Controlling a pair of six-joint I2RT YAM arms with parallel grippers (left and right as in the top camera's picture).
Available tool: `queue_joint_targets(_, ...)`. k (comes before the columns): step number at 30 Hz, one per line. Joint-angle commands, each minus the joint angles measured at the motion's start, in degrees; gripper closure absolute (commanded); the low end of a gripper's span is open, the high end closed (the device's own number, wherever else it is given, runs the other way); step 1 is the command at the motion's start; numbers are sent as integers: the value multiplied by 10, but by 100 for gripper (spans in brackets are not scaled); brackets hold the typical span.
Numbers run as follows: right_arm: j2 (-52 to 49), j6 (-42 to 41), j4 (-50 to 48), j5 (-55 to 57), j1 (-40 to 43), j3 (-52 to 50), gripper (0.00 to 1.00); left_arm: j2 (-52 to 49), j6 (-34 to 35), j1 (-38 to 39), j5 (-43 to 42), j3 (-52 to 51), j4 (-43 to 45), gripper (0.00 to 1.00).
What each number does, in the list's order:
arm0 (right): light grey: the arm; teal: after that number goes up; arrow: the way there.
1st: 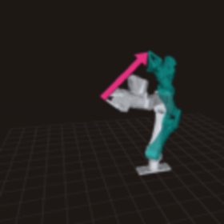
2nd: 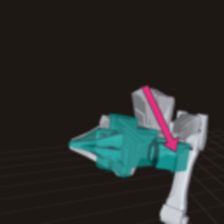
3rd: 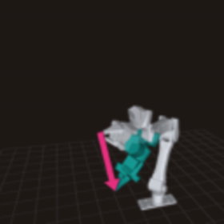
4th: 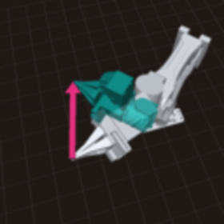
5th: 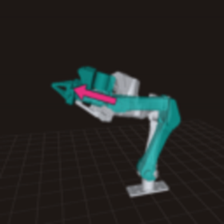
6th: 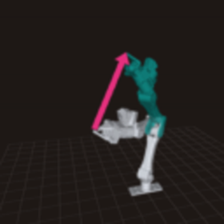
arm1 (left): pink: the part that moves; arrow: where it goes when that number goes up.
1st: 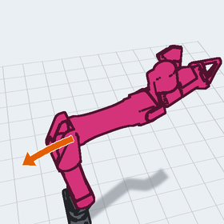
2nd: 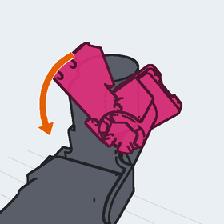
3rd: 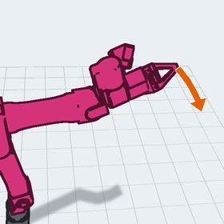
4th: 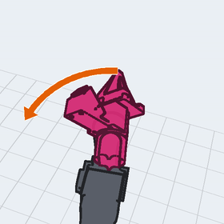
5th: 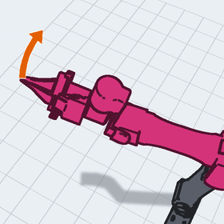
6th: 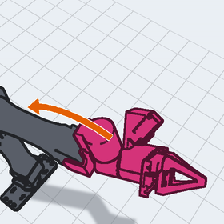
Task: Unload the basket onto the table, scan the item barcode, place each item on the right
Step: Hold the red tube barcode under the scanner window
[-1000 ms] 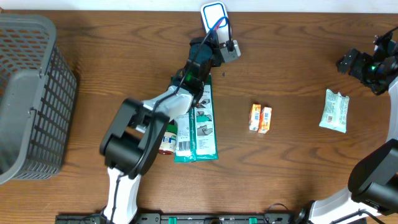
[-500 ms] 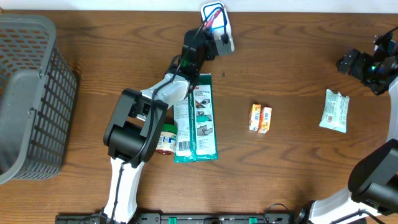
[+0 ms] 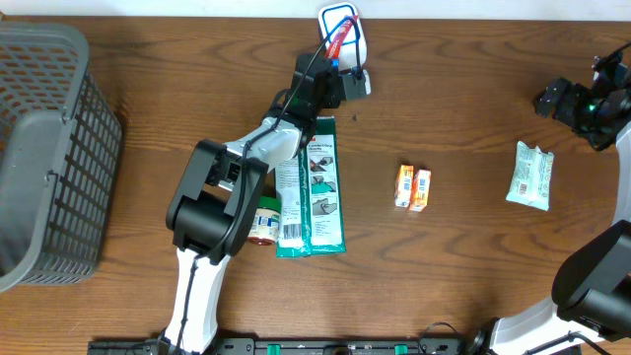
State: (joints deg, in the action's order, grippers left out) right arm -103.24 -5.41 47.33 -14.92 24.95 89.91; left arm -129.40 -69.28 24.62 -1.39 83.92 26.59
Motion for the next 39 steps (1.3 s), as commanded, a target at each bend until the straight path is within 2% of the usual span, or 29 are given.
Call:
queue_joint_targets(1,-2,6,0,1,1,0,1,-17,-2,-9,-3,6,-8,93)
queue_joint_targets(21,-2,6,0,1,1,0,1,-26,-2,-19,7,6,-3,93)
queue_joint_targets(29,-2,6,1,1,1,0,1,3,9,-7,66,7,75,93)
queue_joint_targets(31,-2,6,0,1,1,0,1,33,50,2,70,7,66,93)
queue_joint_targets(34,-2,6,0,1,1,0,1,91,159,17,65,7,25,93)
queue_joint_targets(39,-2,6,1,1,1,0,1,207,380,42,-7,7,-129,93)
